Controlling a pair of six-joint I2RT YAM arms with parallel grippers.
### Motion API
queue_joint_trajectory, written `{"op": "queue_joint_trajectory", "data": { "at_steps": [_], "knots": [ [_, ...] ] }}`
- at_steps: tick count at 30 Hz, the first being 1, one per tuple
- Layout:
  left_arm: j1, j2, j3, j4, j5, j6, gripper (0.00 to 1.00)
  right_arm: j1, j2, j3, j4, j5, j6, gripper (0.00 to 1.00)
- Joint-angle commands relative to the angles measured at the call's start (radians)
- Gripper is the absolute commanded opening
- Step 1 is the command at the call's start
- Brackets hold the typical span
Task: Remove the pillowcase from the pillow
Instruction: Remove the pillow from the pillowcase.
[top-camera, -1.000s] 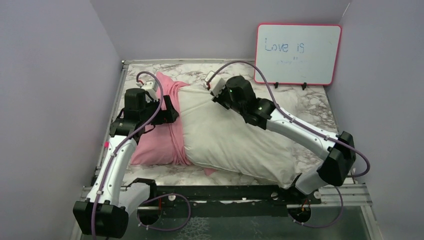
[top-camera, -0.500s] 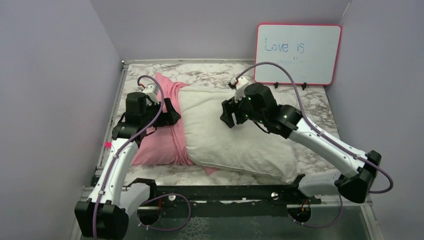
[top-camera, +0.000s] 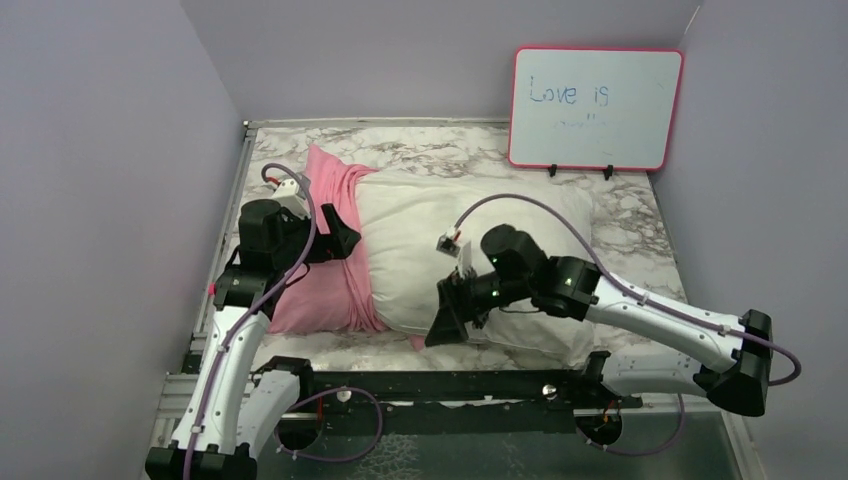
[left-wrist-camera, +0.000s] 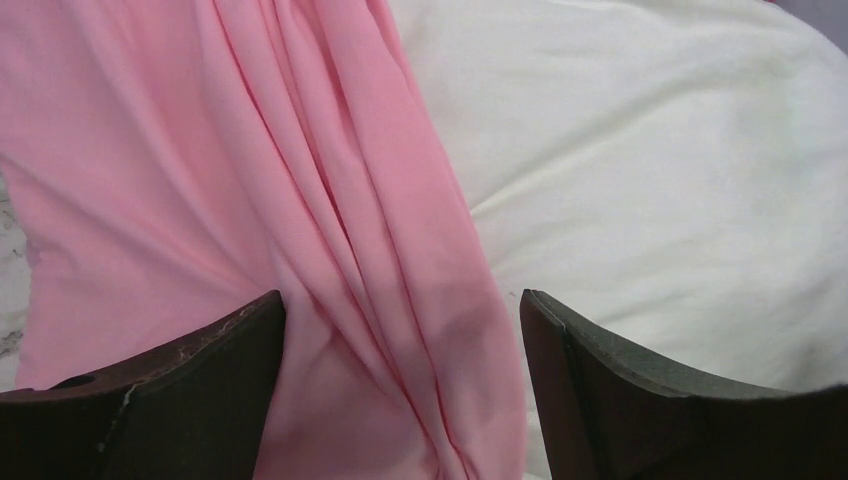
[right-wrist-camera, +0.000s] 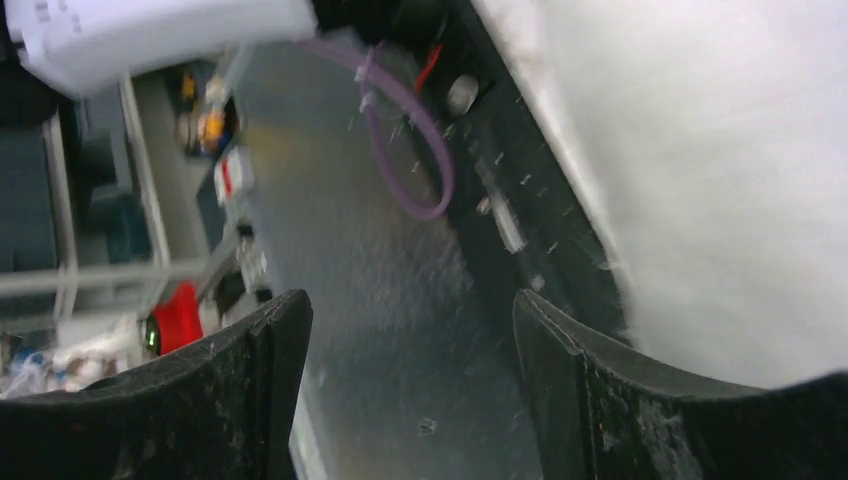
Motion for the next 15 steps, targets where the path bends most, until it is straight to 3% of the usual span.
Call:
{"op": "queue_joint_trajectory", "data": {
  "at_steps": [1,3,7,11,15],
  "knots": [
    [-0.004,-0.050,-0.019,-0.046,0.087,-0.052,0.87,0.213,0.070,0.034,-0.131,0.142,0.053,0.77],
    [-0.004,-0.078,-0.018,-0.056,0.089,-0.059,0.87,0.299,0.111,0.042,-0.211,0.395,0.144,0.78],
    [-0.004,-0.133,-0.002,-0.099,0.076,-0.076,0.87,0.317,0.130,-0.057,-0.353,0.859,0.535,0.84],
    [-0.004,-0.184,-0.005,-0.134,0.108,-0.097,0.87,0.316,-0.018,-0.260,-0.175,1.111,0.770,0.90],
    [-0.004,-0.233,-0.039,-0.168,0.140,-0.118,0.87,0.275,-0.110,-0.312,-0.009,1.289,0.781,1.00]
  ]
}}
